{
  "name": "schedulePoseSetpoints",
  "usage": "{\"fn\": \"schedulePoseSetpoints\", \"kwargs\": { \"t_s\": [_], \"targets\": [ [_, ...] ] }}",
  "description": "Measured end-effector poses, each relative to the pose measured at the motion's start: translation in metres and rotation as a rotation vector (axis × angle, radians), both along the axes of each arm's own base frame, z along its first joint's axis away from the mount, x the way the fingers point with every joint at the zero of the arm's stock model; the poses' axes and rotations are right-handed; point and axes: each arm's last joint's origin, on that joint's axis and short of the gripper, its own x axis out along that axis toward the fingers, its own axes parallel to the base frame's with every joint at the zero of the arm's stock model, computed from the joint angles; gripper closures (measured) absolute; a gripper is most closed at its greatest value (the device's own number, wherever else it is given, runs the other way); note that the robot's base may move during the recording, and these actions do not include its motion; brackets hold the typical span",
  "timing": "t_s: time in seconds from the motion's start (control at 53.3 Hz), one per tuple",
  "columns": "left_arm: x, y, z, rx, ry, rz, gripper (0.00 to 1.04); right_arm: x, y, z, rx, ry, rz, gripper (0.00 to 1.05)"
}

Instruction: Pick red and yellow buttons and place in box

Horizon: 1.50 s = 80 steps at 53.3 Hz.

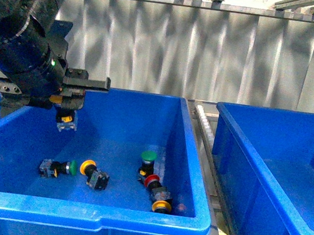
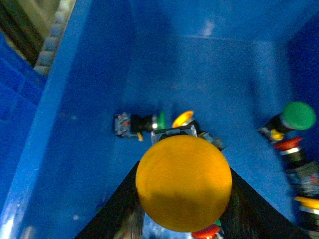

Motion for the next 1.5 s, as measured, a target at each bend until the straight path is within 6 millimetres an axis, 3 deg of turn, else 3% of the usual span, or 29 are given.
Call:
{"fn": "schedulePoseSetpoints", "kwargs": {
  "t_s": [0.131,0.244,0.338,0.469,0.676,0.845,1.107,1.314,1.389,1.464,1.502],
  "targets": [
    [-0.017,0.008,0.009,-0.150,-0.127,-0.113,0.72,0.000,0.000,0.000,0.000,0.000,0.000,0.07],
    [-0.030,0.018,0.013,-0.400,-0.265,-0.307,0.72,0.000,0.000,0.000,0.000,0.000,0.000,0.07],
    [-0.031,0.021,0.009,-0.604,-0.304,-0.458,0.72,0.000,0.000,0.000,0.000,0.000,0.000,0.07],
    [-0.020,0.011,-0.009,-0.718,-0.242,-0.582,0.72,0.000,0.000,0.000,0.000,0.000,0.000,0.07],
    [0.013,-0.045,-0.041,-0.794,-0.071,-0.784,0.72,0.000,0.000,0.000,0.000,0.000,0.000,0.07],
    [0.032,-0.099,-0.046,-0.811,-0.012,-0.933,0.72,0.000,0.000,0.000,0.000,0.000,0.000,0.07],
    [0.018,-0.155,-0.018,-0.832,-0.029,-1.154,0.72,0.000,0.000,0.000,0.000,0.000,0.000,0.07],
    [0.012,-0.166,-0.018,-0.834,-0.011,-1.183,0.72,0.002,0.001,0.002,0.045,-0.009,0.036,0.07],
    [0.012,-0.165,-0.021,-0.834,0.003,-1.174,0.72,0.010,0.001,0.016,0.161,-0.050,0.105,0.07],
    [0.012,-0.164,-0.025,-0.831,0.016,-1.161,0.72,0.026,-0.005,0.048,0.290,-0.108,0.125,0.07],
    [0.011,-0.164,-0.027,-0.825,0.027,-1.156,0.72,0.042,-0.015,0.076,0.391,-0.143,0.091,0.07]
  ]
}}
